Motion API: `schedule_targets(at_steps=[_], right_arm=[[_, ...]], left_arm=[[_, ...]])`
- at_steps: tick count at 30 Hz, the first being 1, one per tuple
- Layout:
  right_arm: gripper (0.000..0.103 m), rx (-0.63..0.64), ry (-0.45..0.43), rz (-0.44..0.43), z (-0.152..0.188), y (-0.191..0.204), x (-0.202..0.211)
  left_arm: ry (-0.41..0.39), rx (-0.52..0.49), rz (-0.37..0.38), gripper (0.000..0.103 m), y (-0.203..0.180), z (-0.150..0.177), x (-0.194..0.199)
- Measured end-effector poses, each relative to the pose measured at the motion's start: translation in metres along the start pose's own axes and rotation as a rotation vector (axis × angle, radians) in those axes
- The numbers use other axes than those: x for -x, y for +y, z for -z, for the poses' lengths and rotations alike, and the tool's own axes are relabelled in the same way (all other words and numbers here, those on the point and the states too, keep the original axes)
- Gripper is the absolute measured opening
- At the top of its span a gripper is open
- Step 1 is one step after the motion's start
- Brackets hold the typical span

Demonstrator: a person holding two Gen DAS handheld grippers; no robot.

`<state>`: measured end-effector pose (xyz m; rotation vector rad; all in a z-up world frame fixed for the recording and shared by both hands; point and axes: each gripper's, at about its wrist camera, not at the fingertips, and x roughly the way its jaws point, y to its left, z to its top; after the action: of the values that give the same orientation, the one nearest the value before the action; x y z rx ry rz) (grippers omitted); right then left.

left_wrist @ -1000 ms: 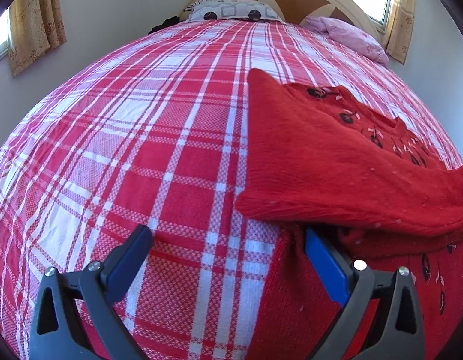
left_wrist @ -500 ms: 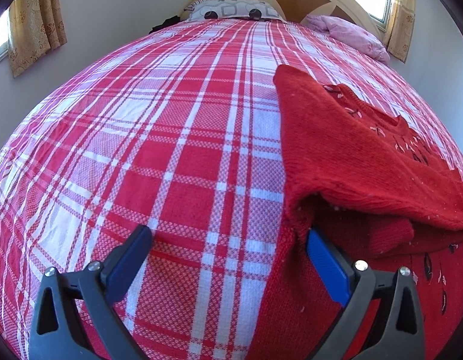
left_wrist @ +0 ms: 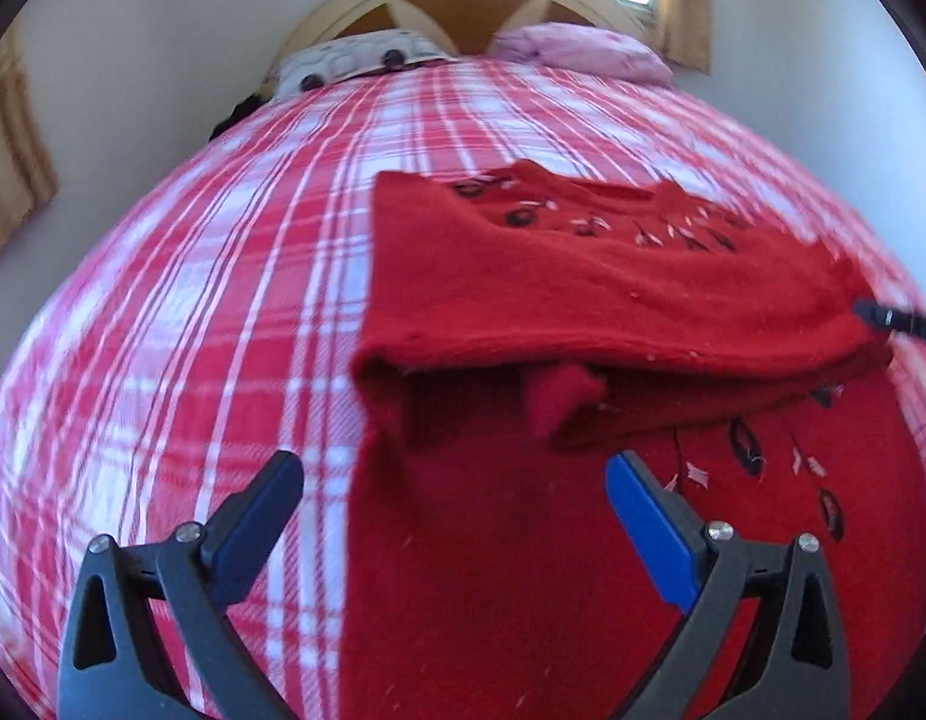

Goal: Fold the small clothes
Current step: 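Slide the left gripper under the folded side edge of the sweater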

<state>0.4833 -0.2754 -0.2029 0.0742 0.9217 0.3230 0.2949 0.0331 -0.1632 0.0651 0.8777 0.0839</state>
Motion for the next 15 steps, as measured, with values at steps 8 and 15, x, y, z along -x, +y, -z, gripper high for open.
schedule_targets(at_steps=[8,15], right_arm=[[0.009,0.019,0.018,0.02,0.008,0.001,-0.005],[0.009,0.03,0.009,0.002,0.012,-0.003,-0.009]], left_arm=[[0.002,0.017,-0.194,0.103,0.01,-0.039,-0.05],[0.081,0.398,-0.003,0.103,0.095,-0.016,-0.053]])
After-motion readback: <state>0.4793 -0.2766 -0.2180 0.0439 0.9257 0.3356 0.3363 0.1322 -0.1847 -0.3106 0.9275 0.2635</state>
